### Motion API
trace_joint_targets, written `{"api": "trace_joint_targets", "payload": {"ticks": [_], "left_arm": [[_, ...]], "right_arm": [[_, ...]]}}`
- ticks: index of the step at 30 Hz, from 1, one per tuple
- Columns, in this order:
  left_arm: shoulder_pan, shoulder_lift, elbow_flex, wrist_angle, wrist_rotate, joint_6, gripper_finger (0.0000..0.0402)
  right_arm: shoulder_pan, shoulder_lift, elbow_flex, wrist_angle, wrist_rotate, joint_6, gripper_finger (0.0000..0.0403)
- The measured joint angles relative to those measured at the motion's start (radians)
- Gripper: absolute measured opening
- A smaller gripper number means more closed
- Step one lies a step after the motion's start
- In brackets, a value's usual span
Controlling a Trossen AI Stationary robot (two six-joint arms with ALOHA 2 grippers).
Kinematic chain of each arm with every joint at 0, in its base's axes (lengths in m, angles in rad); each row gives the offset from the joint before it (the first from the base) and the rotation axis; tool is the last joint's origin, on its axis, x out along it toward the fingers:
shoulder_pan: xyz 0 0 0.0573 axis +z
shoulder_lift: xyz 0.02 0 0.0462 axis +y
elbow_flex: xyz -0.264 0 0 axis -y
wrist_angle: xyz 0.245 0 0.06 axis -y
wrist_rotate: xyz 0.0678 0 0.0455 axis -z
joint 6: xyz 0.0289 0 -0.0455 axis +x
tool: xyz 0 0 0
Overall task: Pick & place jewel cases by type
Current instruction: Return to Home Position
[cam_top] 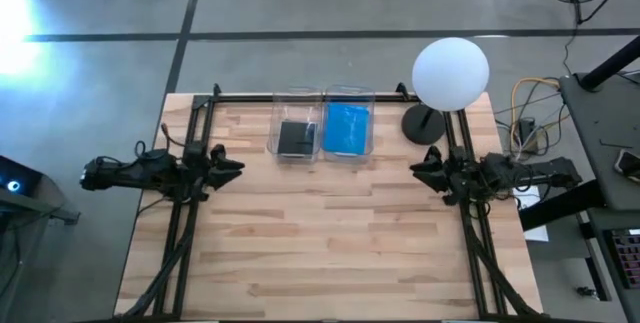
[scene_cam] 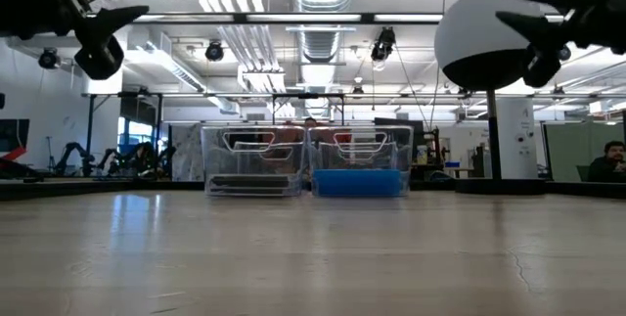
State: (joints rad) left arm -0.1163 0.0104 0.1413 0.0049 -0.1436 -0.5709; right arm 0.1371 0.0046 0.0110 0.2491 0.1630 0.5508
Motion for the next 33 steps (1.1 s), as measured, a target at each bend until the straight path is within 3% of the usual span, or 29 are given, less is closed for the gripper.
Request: {"api": "trace_joint_targets", "payload": {"ticks": [9, 22, 33], "left_arm": [[0.001, -0.008, -0.019, -0.025, -0.099, -0.005, 0.0122], [0.0, -0.003, -0.109, -0.017, -0.096, -0.006, 0.0122], [0.0, 0.028, -0.112, -0.005, -0.097, -0.006, 0.0122]], "right_arm": [[-0.002, 0.011, 0.0, -0.213, 0.03, 0.016, 0.0123], [0.0, 0.043, 0.0, -0.215, 0.021, 0.018, 0.0123], [0.0, 0.043, 0.0, -0.215, 0.02, 0.018, 0.0123]]}}
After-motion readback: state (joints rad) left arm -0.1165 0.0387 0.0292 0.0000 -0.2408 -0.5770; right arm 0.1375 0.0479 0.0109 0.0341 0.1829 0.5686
